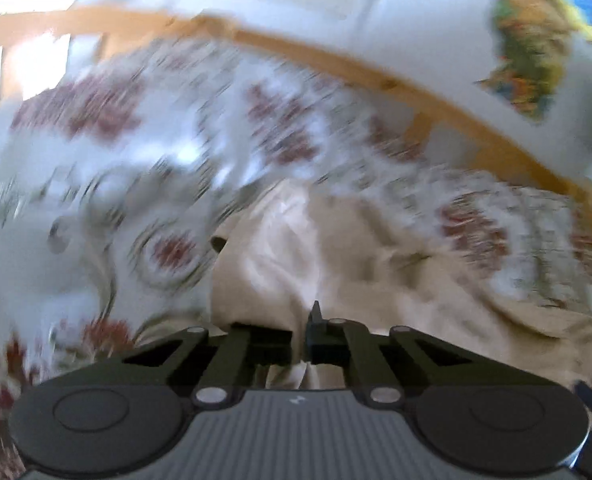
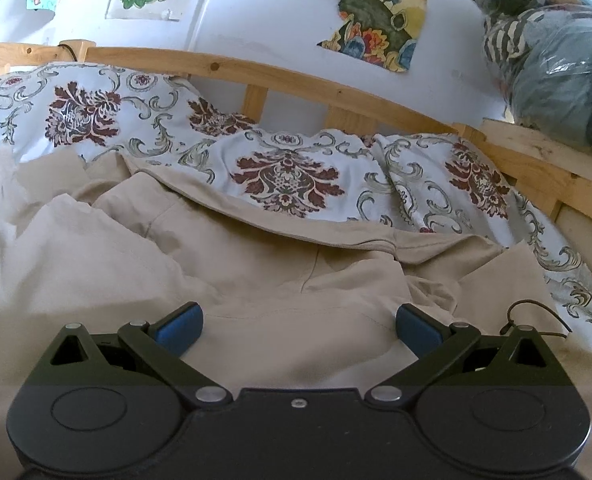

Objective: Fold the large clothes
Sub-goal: 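Press the folded jacket down with both open grippers, then grasp the beige jacket's hood edge with the right gripper and lift it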

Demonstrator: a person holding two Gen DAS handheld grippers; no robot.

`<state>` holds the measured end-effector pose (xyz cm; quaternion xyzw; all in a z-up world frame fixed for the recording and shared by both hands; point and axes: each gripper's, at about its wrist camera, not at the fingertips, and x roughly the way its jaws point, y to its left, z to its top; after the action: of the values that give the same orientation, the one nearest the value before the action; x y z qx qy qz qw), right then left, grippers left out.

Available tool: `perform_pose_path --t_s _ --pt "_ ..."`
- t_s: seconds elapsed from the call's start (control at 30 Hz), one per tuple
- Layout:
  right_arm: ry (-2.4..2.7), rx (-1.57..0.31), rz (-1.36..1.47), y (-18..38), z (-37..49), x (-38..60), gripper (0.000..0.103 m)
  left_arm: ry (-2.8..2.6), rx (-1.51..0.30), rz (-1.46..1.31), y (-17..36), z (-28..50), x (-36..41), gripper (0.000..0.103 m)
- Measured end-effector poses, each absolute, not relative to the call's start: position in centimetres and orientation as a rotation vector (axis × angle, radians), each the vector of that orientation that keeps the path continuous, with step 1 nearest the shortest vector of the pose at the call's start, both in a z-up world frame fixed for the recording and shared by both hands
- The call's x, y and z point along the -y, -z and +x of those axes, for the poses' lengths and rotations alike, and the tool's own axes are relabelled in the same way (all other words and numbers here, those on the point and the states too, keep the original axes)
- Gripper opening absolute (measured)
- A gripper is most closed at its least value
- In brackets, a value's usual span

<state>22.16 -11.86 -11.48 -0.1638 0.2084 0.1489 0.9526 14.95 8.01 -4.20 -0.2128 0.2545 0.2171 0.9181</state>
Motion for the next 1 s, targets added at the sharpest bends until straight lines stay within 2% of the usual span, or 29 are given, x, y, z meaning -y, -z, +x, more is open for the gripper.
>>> perform_pose_path --t_s 0.17,0.4,0.53,0.63,0.7,0.77,1.0 --pt "-0.325 -0.473 -0.273 11.1 23.0 12.8 0.102 -0.173 -0.404 -0.242 -1.7 15.9 -4.2 0.002" --pt "-0.268 -0.524 -0.043 7.1 24.4 19.1 0.102 0.081 -0.541 -0.023 -6.9 22.4 3.7 0.001" --pt "-0.207 -0.584 0.295 4.4 24.6 27.6 0.102 0.124 -0.619 0.101 -6.6 25.0 8.2 0.001" --pt "-0.219 -0.698 0.635 4.5 24.9 32.9 0.102 0.132 -0.654 0.121 -5.2 25.4 10.1 0.001" --pt "-0.353 -0.691 0.849 4.7 24.8 34.9 0.102 0.135 -0.661 0.113 -4.2 25.3 10.4 0.001" --pt "-0.503 -0.664 0.989 4.9 24.8 35.2 0.102 0.139 -0.655 0.135 -3.4 25.0 10.5 0.001" --pt "-0.789 -0.824 1.204 7.9 26.6 31.1 0.099 0.315 -0.598 0.342 -1.8 22.2 13.4 0.000"
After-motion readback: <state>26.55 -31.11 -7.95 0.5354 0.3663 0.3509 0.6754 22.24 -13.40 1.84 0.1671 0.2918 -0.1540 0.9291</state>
